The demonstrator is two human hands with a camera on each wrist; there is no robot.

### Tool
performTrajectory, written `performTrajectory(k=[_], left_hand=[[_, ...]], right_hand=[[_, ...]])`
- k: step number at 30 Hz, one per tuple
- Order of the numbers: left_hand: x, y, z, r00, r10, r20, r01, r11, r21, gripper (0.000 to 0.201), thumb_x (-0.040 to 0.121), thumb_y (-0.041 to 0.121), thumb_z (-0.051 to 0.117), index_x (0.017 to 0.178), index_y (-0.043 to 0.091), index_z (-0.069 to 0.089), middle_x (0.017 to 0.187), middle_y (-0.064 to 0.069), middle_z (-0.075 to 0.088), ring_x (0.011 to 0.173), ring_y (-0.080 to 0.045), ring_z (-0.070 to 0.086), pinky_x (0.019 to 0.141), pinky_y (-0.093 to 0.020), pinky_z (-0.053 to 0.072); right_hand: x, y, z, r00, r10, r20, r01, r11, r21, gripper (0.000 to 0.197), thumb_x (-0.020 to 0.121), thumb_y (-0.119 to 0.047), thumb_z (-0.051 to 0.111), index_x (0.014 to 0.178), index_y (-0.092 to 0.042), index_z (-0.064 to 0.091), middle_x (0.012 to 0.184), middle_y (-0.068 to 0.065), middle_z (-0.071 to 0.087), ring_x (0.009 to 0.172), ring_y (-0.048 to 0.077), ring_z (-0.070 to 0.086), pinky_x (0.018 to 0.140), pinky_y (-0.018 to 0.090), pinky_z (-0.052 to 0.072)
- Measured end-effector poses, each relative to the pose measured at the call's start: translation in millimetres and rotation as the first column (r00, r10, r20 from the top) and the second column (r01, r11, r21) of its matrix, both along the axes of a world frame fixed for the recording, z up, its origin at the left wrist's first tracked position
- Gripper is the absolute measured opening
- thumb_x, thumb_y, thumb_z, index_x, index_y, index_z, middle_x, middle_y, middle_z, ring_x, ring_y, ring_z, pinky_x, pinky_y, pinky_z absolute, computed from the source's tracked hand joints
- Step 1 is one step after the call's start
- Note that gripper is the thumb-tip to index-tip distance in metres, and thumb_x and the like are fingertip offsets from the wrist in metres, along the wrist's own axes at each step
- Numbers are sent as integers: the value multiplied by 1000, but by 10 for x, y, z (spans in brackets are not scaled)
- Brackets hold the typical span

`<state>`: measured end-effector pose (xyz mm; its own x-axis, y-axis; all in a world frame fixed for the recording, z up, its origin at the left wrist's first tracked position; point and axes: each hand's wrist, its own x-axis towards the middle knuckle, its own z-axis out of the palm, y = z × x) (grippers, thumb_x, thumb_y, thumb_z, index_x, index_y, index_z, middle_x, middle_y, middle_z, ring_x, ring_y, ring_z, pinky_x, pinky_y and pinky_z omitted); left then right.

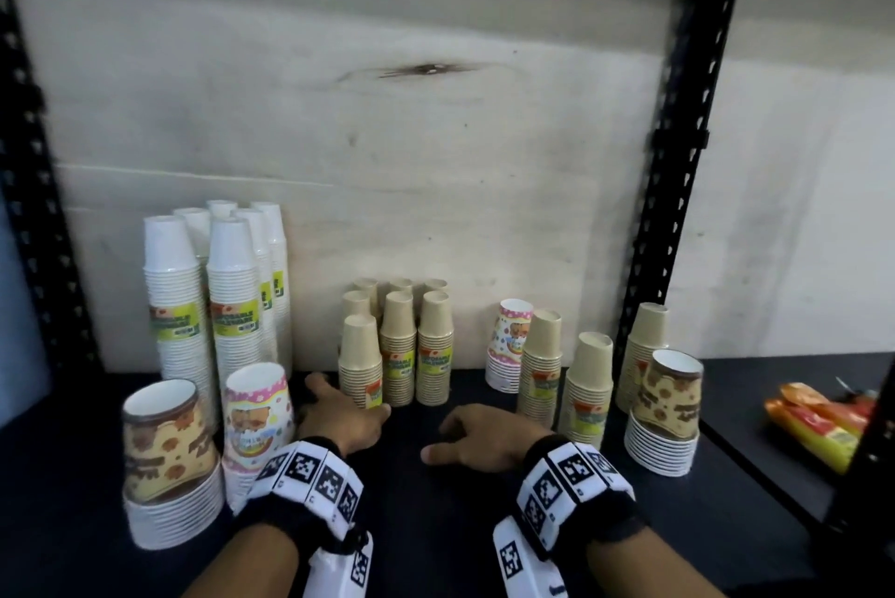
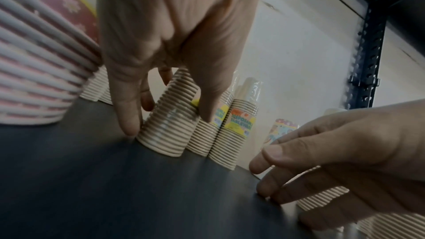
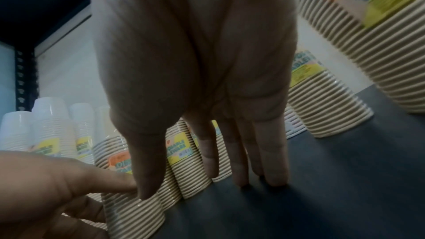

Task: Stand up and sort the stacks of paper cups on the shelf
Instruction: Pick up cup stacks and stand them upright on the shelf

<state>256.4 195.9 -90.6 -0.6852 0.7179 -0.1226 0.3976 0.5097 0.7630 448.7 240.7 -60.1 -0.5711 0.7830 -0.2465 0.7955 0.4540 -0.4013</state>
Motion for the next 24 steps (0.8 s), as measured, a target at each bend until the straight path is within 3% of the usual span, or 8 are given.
performTrajectory(k=[8, 12, 15, 18, 24], left_hand=[[-21, 64, 30, 996, -14, -83, 16, 1000, 20, 90, 76, 32, 78, 137, 7, 18, 139, -22, 42, 124, -38, 48, 103, -45, 41], [-85, 107, 38, 999, -9, -53, 13, 998, 62, 86, 77, 17, 74, 136, 8, 13, 131, -20, 52, 117, -37, 54, 101, -46, 44], [-82, 99, 46, 1000, 8, -2, -8, 997, 80, 96, 73, 24, 80, 138, 7, 11, 138, -20, 43, 122, -36, 49, 103, -44, 42], [-65, 95, 64, 999, 24, -27, -22, 996, 81, 94, 75, 30, 80, 138, 5, 14, 141, -23, 34, 125, -38, 44, 103, -42, 39], [-123, 144, 41, 1000, -14, 2, 13, 991, 133, 85, 81, 20, 73, 138, 8, 11, 134, -18, 50, 118, -35, 54, 101, -44, 44]], right_hand=[[-167, 181, 36, 999, -34, 8, 34, 999, -2, 60, 81, -60, 65, 120, -14, 62, 120, 2, 64, 110, 20, 59, 96, 35, 46], [-263, 277, 46, 997, -54, -51, 54, 998, -12, 60, 88, -49, 65, 135, -14, 51, 137, 2, 56, 124, 23, 53, 101, 31, 39], [-319, 342, 79, 998, -45, -45, 46, 999, 22, 60, 91, -45, 63, 140, -15, 47, 142, 4, 53, 128, 23, 50, 103, 29, 37], [-360, 410, 134, 998, -63, -7, 64, 998, 23, 59, 90, -47, 62, 137, -14, 51, 139, 6, 56, 124, 24, 53, 100, 30, 39], [-407, 449, 197, 998, -69, 7, 69, 997, 31, 51, 95, -40, 58, 136, -11, 52, 139, 9, 55, 126, 26, 51, 103, 31, 38]])
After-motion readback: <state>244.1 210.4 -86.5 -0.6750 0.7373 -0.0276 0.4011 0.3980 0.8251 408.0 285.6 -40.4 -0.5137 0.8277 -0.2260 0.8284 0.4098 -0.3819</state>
